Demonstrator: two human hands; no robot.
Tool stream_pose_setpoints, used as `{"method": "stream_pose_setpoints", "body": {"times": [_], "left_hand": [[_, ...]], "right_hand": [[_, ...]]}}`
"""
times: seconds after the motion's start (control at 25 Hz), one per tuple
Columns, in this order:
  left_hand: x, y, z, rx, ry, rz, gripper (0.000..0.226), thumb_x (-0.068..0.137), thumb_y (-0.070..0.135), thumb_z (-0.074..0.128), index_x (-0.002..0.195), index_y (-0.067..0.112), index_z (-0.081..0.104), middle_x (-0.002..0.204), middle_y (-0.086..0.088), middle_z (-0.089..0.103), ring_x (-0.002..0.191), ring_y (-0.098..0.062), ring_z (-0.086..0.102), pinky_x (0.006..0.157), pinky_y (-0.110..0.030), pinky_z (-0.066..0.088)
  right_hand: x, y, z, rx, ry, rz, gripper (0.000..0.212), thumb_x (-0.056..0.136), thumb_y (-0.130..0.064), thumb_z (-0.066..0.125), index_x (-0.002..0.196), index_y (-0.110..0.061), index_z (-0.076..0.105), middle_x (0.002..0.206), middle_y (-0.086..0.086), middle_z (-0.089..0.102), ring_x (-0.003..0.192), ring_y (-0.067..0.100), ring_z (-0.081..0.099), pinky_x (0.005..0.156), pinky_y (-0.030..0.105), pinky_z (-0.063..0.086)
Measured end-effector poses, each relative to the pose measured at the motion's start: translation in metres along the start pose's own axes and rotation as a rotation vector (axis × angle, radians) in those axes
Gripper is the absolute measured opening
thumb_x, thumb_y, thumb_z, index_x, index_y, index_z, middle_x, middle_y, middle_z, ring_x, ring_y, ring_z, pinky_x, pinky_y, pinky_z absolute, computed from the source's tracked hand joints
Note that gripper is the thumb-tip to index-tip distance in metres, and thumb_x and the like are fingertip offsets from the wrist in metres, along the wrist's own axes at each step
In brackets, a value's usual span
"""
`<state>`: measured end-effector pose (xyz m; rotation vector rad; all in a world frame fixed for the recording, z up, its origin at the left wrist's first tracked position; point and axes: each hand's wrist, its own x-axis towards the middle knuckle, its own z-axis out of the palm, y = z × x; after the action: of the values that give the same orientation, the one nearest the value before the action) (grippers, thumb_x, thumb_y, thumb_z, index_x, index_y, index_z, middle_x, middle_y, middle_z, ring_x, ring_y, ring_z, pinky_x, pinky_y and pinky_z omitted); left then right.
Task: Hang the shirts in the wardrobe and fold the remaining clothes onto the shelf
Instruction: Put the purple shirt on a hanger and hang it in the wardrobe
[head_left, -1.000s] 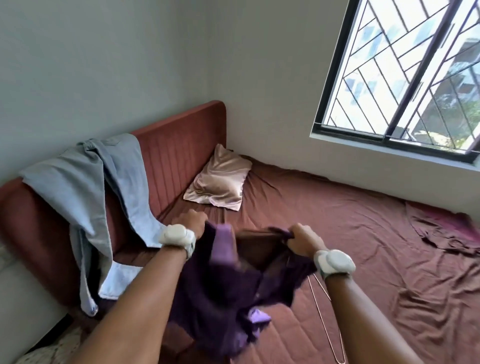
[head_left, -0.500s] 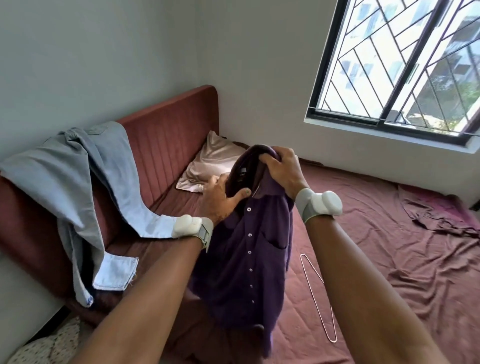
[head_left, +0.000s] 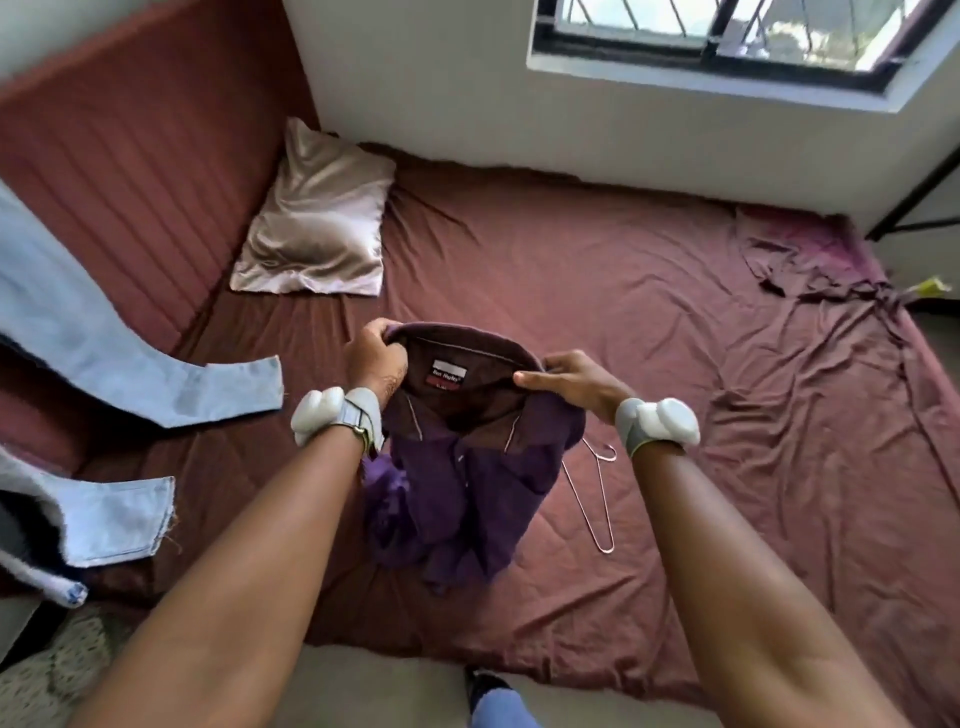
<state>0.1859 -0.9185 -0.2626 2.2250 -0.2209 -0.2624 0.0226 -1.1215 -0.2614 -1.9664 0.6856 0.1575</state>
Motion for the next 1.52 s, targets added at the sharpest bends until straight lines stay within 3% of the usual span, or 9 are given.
{"method": "stream_pose_setpoints", "body": {"times": [0.16, 0.32, 0.48, 0.68, 0.92, 1.08, 1.2, 1.36, 1.52], "left_hand": [[0.029, -0.033, 0.101, 0.258, -0.256, -0.085, 0.024, 0.079, 0.019, 0.062, 0.100, 0.022, 0.072, 0.099, -0.012, 0.071, 0.100, -0.032, 0.062, 0.084, -0.028, 0.047], [0.068, -0.085, 0.197, 0.348, -0.439, -0.149, 0.022, 0.079, 0.020, 0.068, 0.101, 0.021, 0.073, 0.102, -0.009, 0.071, 0.104, -0.028, 0.061, 0.084, -0.024, 0.043], [0.097, -0.119, 0.240, 0.342, -0.436, -0.154, 0.026, 0.082, 0.031, 0.070, 0.105, 0.018, 0.070, 0.107, -0.008, 0.071, 0.106, -0.028, 0.060, 0.093, -0.028, 0.040], [0.115, -0.156, 0.274, 0.330, -0.385, -0.224, 0.027, 0.087, 0.037, 0.065, 0.108, 0.020, 0.069, 0.110, -0.006, 0.070, 0.108, -0.027, 0.059, 0.090, -0.025, 0.039], [0.109, -0.165, 0.269, 0.306, -0.337, -0.244, 0.025, 0.086, 0.038, 0.063, 0.109, 0.028, 0.067, 0.111, 0.000, 0.070, 0.109, -0.024, 0.059, 0.095, -0.026, 0.041], [0.106, -0.139, 0.249, 0.339, -0.297, -0.225, 0.025, 0.086, 0.040, 0.062, 0.105, 0.027, 0.070, 0.108, -0.003, 0.071, 0.107, -0.028, 0.059, 0.092, -0.027, 0.043], [0.101, -0.117, 0.238, 0.340, -0.296, -0.193, 0.025, 0.085, 0.041, 0.063, 0.104, 0.025, 0.070, 0.106, -0.007, 0.071, 0.106, -0.030, 0.060, 0.092, -0.032, 0.048], [0.091, -0.083, 0.208, 0.278, -0.245, -0.132, 0.025, 0.086, 0.041, 0.063, 0.102, 0.025, 0.071, 0.104, -0.009, 0.071, 0.104, -0.032, 0.060, 0.092, -0.037, 0.050], [0.082, -0.052, 0.165, 0.198, -0.234, -0.065, 0.023, 0.088, 0.041, 0.060, 0.102, 0.027, 0.071, 0.102, -0.005, 0.071, 0.103, -0.028, 0.060, 0.088, -0.030, 0.047]], "right_hand": [[0.060, 0.130, 0.001, -0.001, 0.033, 0.347, 0.047, 0.092, -0.050, 0.055, 0.083, -0.006, 0.068, 0.070, 0.009, 0.060, 0.063, 0.020, 0.051, 0.053, 0.031, 0.045], [0.126, 0.262, 0.008, -0.104, 0.159, 0.626, 0.031, 0.091, -0.025, 0.059, 0.089, 0.003, 0.070, 0.094, 0.027, 0.069, 0.093, 0.038, 0.065, 0.085, 0.039, 0.048], [0.164, 0.324, 0.010, -0.232, 0.264, 0.691, 0.041, 0.086, -0.016, 0.065, 0.124, 0.000, 0.058, 0.121, 0.027, 0.060, 0.118, 0.042, 0.052, 0.098, 0.037, 0.036], [0.200, 0.363, 0.047, -0.475, 0.194, 0.663, 0.057, 0.080, -0.025, 0.075, 0.127, -0.010, 0.046, 0.135, 0.020, 0.039, 0.125, 0.041, 0.036, 0.097, 0.051, 0.036], [0.214, 0.350, 0.042, -0.552, 0.141, 0.524, 0.026, 0.081, -0.011, 0.059, 0.104, -0.001, 0.065, 0.110, 0.027, 0.056, 0.101, 0.045, 0.055, 0.085, 0.043, 0.047], [0.225, 0.279, -0.007, -0.551, 0.335, 0.383, 0.024, 0.078, -0.011, 0.058, 0.095, -0.010, 0.074, 0.100, 0.022, 0.067, 0.094, 0.045, 0.061, 0.077, 0.039, 0.050], [0.230, 0.213, -0.042, -0.282, 0.346, 0.201, 0.011, 0.076, -0.015, 0.062, 0.082, -0.018, 0.071, 0.088, 0.010, 0.072, 0.090, 0.031, 0.065, 0.079, 0.036, 0.048], [0.210, 0.114, -0.072, 0.141, 0.249, -0.111, 0.018, 0.067, -0.015, 0.062, 0.065, -0.033, 0.064, 0.072, -0.003, 0.062, 0.059, 0.012, 0.048, 0.059, 0.031, 0.042], [0.170, 0.046, -0.060, 0.369, 0.074, -0.352, 0.027, 0.079, 0.002, 0.063, 0.071, -0.024, 0.061, 0.076, 0.009, 0.053, 0.047, 0.007, 0.038, 0.045, 0.017, 0.035]]}}
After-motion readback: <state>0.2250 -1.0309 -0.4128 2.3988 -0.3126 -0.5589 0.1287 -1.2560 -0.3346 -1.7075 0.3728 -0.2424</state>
